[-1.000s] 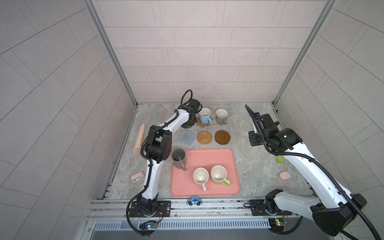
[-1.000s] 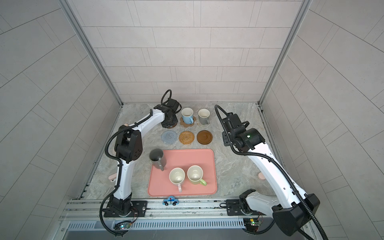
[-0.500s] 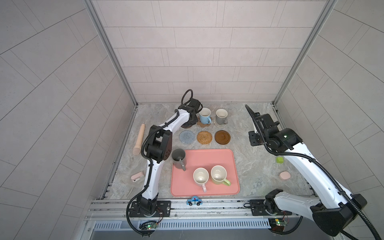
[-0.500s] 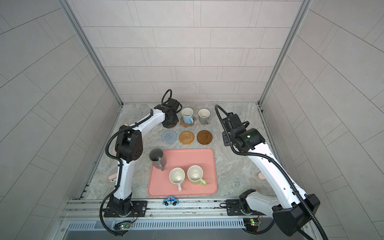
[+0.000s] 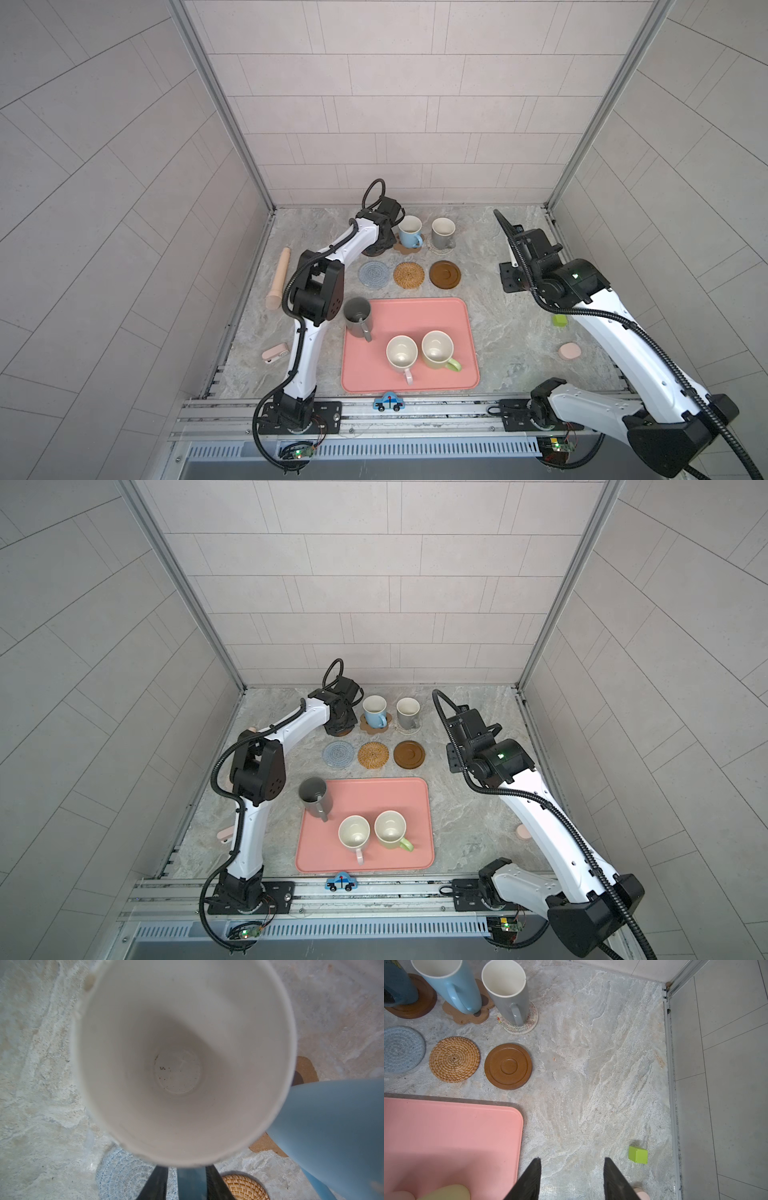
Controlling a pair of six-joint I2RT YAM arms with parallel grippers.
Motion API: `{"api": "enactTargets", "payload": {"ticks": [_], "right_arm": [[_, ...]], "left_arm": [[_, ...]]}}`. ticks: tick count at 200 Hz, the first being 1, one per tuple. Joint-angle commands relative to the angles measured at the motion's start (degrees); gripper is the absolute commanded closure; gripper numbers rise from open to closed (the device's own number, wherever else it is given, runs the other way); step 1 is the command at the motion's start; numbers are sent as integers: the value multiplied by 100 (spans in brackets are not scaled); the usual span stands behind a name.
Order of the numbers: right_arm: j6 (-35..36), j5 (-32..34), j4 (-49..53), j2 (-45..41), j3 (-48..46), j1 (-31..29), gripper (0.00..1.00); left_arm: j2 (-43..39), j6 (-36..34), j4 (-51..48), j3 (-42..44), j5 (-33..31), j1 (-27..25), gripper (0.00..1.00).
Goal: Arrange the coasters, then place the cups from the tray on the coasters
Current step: 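Lower the held mug onto the brown wooden coaster and open the left gripper, then raise the left gripper while the right gripper swings over the pink tray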
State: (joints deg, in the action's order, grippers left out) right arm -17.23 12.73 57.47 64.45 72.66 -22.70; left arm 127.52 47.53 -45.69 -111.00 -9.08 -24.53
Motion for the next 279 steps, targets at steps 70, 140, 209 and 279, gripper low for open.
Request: {"api": "enactTargets", "payload": {"ticks": [70,140,209,279], "right_arm": [[-155,219,177,-158,-85,37,49],[-349,-120,-59,-467,-443,37,49],[-884,-702,-26,-548,-858,-203,49],[-1928,-677,271,-427,-1237,-1538,49]], "left_arm": [[-577,-18,43,313,41,-25,58],[-1514,-260,332,1110,187,-13,56],[-2807,-796,666,2107,385,44,53],[-4404,-1172,1724,3571,636,72,50]]}}
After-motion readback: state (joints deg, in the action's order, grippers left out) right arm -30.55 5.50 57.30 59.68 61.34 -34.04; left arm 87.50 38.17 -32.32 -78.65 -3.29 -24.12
